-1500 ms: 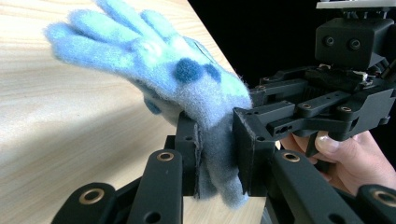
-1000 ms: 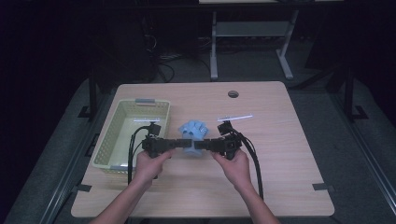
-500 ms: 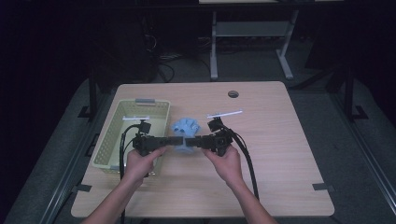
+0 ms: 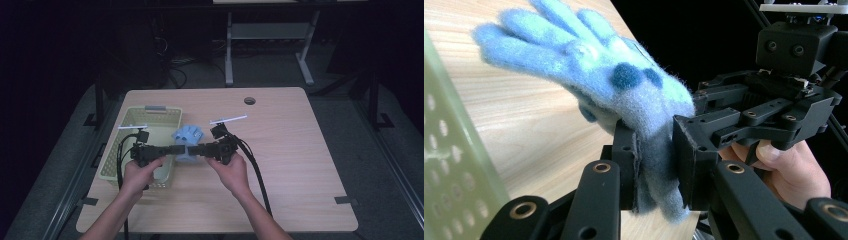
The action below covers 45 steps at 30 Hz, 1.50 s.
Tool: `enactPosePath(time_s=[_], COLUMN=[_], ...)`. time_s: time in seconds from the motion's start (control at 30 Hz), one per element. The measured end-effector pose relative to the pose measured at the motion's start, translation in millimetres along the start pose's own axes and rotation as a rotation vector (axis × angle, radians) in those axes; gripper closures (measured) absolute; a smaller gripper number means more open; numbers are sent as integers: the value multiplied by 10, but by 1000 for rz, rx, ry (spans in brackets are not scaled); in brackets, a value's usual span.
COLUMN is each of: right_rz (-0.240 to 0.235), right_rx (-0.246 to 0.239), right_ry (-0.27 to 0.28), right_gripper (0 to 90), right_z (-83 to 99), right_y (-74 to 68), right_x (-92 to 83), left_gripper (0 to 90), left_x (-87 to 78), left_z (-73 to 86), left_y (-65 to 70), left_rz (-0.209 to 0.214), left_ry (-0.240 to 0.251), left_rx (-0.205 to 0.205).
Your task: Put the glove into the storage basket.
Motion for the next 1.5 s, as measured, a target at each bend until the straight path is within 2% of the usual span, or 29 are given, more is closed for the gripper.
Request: enactPosePath(time_s=[0.13, 0.33, 0.77, 1.13, 1.5], right_rz=[-11, -24, -44, -76, -97], right_rx=[-2, -1, -6, -9, 17], right_ry=[4, 20, 28, 17, 3], right_gripper=[717, 717, 716, 715, 713], right_z=[-34, -80, -194, -257, -319], right_y=[-32, -49, -136, -190, -233], right_x=[41, 119, 269, 449, 695], left_gripper=[730, 734, 739, 743, 746], left_x=[-53, -136, -343, -513, -693], left_z=[-17, -40, -102, -131, -166], left_y=[-23, -52, -111, -211, -368], left_rz=[16, 17, 9, -17, -48], left_ry=[6, 13, 34, 50, 72], left_rx=[-16, -30, -26, -18, -41])
Point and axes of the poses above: each handheld gripper's, and its own axes: x roughly forward along the jaws, z roughly out of its underside, y roughly to its right, the point moved 9 cm from there along x, roughly forward along the jaws, and after that the axes turned 15 degrees about -x, right-handed, at the moved point
